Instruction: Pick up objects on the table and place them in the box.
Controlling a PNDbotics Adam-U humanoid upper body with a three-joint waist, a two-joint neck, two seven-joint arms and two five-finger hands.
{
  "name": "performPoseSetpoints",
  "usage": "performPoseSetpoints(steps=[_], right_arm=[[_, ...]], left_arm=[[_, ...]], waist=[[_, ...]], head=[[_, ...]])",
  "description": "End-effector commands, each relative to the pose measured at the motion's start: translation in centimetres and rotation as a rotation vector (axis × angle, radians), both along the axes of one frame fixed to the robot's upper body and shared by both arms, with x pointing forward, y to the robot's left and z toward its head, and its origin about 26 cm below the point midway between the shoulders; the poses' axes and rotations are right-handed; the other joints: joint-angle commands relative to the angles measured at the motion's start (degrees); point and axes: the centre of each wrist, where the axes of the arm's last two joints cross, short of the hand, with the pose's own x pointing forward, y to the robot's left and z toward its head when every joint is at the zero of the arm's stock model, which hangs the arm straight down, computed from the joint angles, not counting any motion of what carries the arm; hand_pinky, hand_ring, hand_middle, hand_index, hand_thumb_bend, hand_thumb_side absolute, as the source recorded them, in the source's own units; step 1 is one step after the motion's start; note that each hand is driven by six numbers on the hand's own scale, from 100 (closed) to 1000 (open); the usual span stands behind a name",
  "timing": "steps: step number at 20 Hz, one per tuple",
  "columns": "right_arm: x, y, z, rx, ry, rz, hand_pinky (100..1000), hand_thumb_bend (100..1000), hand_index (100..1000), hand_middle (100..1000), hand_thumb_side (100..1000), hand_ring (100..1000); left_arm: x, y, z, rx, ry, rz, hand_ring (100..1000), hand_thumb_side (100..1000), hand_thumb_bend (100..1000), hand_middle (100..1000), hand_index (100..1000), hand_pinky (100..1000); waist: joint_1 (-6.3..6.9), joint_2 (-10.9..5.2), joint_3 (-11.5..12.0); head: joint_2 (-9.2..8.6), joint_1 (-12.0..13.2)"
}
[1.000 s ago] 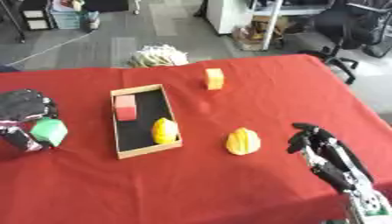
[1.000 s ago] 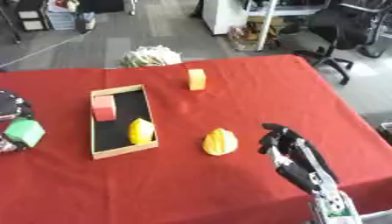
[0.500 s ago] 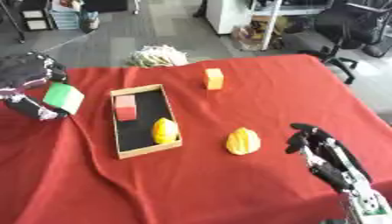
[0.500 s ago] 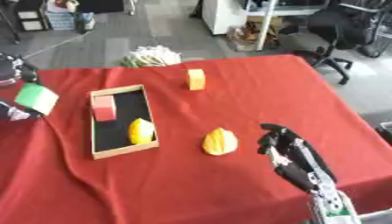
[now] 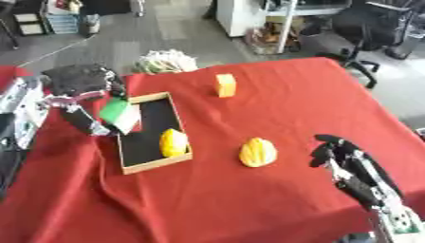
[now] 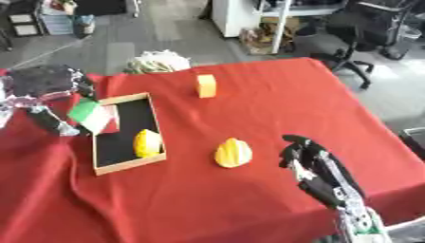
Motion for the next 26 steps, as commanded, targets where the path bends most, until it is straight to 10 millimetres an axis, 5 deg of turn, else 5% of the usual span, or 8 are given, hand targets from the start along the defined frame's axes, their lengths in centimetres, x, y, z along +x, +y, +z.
performPoseSetpoints(steps=[1,4,5,9,13,14,18,26], right_arm=[[0.3,-0.1,0.7,-0.007,-0.021,0.014,591,100,823,557,399,545],[0.3,-0.1,0.6,-0.005,-0.018,0.015,591,100,823,557,401,545],[0.3,-0.1,0.6,-0.004,-0.017,0.015,591,100,823,557,401,545],[0.3,0.0,0.6,-0.003,-0.017,0.014,591,100,823,557,401,545],[0.3,-0.1,0.5,-0.003,-0.016,0.014,591,100,823,557,400,545],[0.3,-0.1,0.5,-0.004,-0.015,0.013,591,100,823,557,399,545],[0.3,-0.1,0.5,-0.005,-0.014,0.011,591,100,823,557,398,545],[0.2,-0.3,0.5,-0.011,-0.017,0.008,591,100,824,556,393,545]], left_arm=[[0.0,-1.5,0.6,0.012,-0.012,-0.025,580,270,124,532,697,714],[-0.1,-1.9,-0.4,0.07,0.007,-0.008,607,289,157,573,730,728],[-0.1,-1.8,-0.7,0.088,0.012,0.002,610,210,249,578,734,729],[0.0,-1.2,-1.6,0.165,0.023,0.059,646,315,197,621,770,748],[0.2,-0.3,-2.4,0.254,0.036,0.131,752,389,347,781,890,813],[0.2,-0.2,-2.5,0.268,0.035,0.142,776,571,377,816,915,831],[0.3,0.4,-2.3,0.278,0.015,0.166,817,887,438,868,941,868],[0.1,1.5,0.5,0.165,-0.074,0.152,853,1000,588,899,952,901]], waist=[[0.34,-0.46,-0.26],[0.27,-0.41,-0.4],[0.26,-0.4,-0.43],[0.24,-0.33,-0.34],[0.18,-0.34,-0.15],[0.15,-0.35,-0.1],[0.09,-0.41,0.19],[0.14,-0.55,0.84]], head=[[-0.2,0.21],[-0.2,0.22],[-0.2,0.22],[-0.2,0.1],[-0.2,0.02],[-0.2,-0.03],[-0.2,-0.26],[-0.2,-0.68]])
